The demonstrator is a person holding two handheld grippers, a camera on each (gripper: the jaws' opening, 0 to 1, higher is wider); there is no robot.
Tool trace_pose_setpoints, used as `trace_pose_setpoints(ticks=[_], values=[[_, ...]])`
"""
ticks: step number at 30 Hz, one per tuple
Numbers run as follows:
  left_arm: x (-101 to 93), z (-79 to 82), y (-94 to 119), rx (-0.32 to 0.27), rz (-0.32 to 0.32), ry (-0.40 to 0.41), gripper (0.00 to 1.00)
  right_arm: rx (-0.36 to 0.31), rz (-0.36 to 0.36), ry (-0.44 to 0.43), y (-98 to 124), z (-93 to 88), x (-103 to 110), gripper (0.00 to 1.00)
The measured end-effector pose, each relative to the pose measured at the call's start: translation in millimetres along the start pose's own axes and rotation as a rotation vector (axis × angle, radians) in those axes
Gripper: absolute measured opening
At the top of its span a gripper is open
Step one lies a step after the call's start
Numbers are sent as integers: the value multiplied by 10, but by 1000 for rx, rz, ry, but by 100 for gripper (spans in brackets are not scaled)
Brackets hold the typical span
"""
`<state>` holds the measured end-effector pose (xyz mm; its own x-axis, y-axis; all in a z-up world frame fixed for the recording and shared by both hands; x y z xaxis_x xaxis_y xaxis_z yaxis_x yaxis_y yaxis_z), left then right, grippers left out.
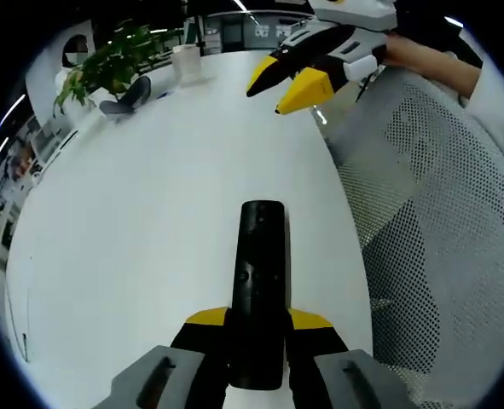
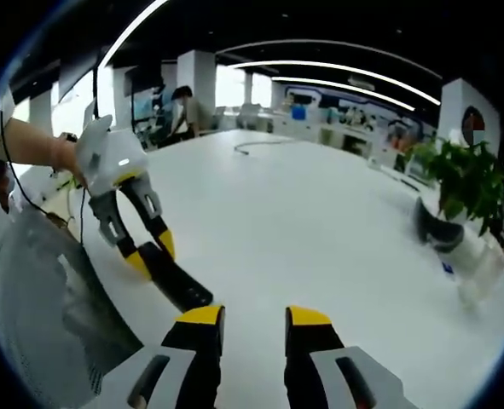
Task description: Press the specified remote control buttons in sequence, fully releasing each button before pressing the next.
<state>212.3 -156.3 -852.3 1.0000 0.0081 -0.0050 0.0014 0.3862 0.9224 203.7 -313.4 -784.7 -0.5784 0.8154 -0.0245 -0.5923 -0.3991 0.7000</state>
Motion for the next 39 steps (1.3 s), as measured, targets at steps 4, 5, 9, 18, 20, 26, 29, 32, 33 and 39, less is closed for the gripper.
trace_pose_setpoints(ticks=[4,5,9,18,20,26,29,32,33,39], values=[[-55,-2,2,6,-3,-12,24,3,42,-32,-15,-13,37,24],[-69,-3,1,8,-4,-17,24,1,55,-37,-17,-11,55,24],[-93,-3,0,13,-3,-18,24,29,89,-24,-50,-49,125,21],[-146,-6,1,21,-6,-26,24,94,121,41,-100,-126,226,18],[-159,-6,1,25,-6,-23,24,100,127,45,-103,-132,239,17],[-195,-10,1,31,0,-15,24,122,145,62,-117,-164,286,12],[-218,-13,2,29,4,-4,24,134,157,72,-124,-178,313,11],[-240,-15,4,25,7,3,24,140,162,81,-126,-183,325,10],[-247,-16,5,22,7,11,24,142,165,84,-127,-187,330,10],[-281,-19,6,13,10,22,24,150,173,91,-130,-199,346,8]])
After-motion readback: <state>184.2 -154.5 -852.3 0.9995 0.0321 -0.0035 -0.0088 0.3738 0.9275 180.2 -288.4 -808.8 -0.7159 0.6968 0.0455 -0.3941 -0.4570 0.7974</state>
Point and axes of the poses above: the point that each gripper's makers call its tool centre point, and the gripper's own axes: y roughly backward along the fingers, x roughly to its left, z roughly out of its top, the point moved 2 cm from there along y, roughly backward along the fingers, and after that the axes turned 6 degrees about x, right-handed, at the moved point
